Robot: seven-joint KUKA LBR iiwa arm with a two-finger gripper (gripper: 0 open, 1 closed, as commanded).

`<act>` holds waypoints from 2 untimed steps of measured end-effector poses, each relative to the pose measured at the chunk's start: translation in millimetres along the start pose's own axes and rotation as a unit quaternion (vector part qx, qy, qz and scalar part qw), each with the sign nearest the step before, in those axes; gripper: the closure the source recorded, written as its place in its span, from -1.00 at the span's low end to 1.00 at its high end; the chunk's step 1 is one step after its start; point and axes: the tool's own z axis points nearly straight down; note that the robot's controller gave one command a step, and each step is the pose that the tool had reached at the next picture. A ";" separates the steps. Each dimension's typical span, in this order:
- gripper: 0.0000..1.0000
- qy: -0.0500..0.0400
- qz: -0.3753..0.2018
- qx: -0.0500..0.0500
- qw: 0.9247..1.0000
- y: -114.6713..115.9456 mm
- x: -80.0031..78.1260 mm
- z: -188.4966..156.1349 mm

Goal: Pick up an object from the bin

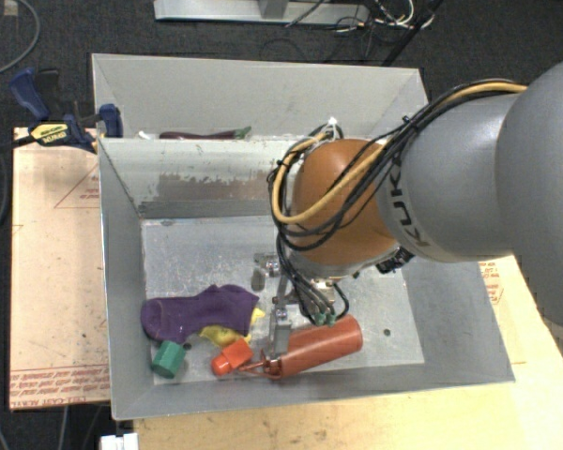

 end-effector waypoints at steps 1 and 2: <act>-1.00 -0.004 0.001 0.000 1.000 -0.5 -1.7 -4.5; 1.00 -0.003 -0.283 -0.002 0.959 88.8 -27.5 61.6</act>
Offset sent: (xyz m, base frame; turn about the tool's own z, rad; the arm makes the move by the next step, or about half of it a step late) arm 0.0256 0.0862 -0.0633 -0.5751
